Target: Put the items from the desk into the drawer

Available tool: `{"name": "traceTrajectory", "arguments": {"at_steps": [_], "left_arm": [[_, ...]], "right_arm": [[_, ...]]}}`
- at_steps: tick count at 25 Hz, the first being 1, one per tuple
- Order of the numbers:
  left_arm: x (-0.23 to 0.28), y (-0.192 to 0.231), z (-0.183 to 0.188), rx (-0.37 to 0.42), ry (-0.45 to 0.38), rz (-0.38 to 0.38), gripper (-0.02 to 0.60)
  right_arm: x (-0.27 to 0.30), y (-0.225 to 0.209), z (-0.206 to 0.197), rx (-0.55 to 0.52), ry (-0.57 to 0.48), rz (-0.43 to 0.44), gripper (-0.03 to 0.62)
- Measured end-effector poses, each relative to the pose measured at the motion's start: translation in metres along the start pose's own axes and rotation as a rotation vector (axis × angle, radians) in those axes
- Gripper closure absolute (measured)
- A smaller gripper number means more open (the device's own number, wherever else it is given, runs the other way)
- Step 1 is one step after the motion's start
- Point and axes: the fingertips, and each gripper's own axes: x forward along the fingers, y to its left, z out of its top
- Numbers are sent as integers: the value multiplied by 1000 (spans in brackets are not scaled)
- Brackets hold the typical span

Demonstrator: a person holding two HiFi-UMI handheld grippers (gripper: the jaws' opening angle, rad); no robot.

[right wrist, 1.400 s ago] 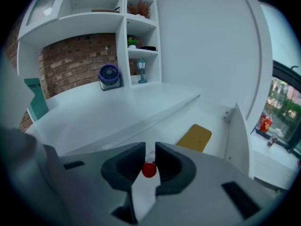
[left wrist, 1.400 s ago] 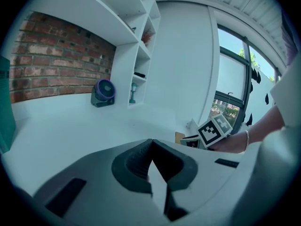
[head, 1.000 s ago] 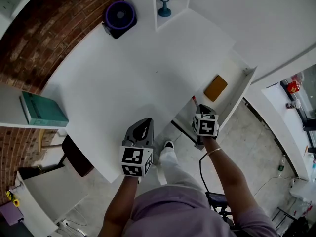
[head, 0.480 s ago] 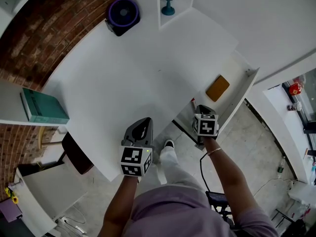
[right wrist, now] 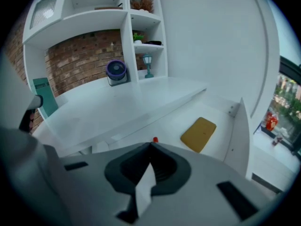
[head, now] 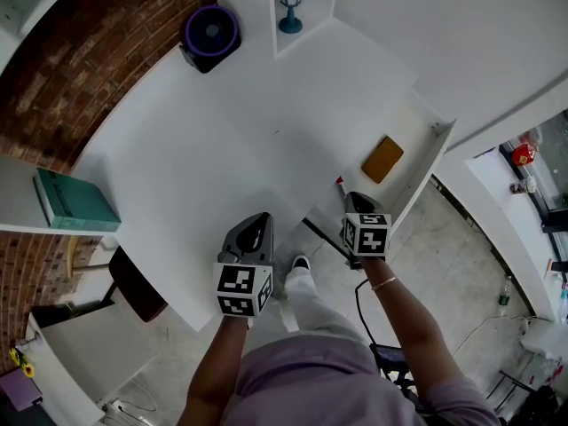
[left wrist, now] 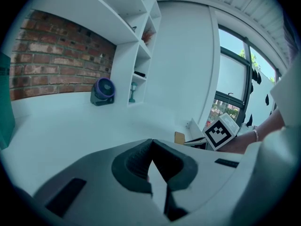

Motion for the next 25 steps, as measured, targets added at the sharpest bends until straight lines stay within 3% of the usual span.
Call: {"name": "traceTrajectory", "arguments": {"at_steps": [25], "left_arm": [[-4,-13,11,64,-27,-77,583]], "right_arm": [[-112,25,35,82,-218,71,592]]}}
